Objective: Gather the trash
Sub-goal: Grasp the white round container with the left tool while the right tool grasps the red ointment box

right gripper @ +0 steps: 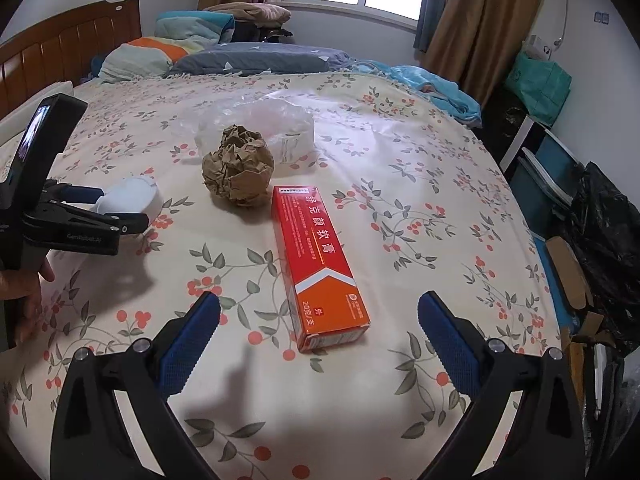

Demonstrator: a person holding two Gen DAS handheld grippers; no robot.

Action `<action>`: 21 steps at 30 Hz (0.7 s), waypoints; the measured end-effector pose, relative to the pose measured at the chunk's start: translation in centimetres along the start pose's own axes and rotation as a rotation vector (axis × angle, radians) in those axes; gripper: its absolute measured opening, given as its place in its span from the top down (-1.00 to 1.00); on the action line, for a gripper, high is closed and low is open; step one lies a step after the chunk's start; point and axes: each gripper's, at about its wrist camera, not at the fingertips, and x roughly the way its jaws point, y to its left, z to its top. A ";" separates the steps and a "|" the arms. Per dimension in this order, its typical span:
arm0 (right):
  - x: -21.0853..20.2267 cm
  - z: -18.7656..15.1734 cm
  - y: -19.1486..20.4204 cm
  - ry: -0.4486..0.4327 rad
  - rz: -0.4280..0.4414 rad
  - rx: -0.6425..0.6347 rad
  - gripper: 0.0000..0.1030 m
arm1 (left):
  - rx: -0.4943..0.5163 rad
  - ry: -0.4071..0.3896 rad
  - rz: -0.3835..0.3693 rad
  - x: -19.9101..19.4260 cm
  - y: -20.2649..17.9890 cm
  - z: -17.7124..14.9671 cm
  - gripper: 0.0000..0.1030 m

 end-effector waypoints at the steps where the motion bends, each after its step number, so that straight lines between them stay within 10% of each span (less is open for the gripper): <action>1: 0.1 0.0 0.0 0.002 -0.001 -0.003 -0.90 | 0.002 0.005 0.001 0.2 0.0 0.1 -0.88; 21: 5.7 3.4 -0.2 0.033 0.007 -0.031 -0.90 | 0.016 0.004 -0.028 1.4 -0.5 0.4 -0.88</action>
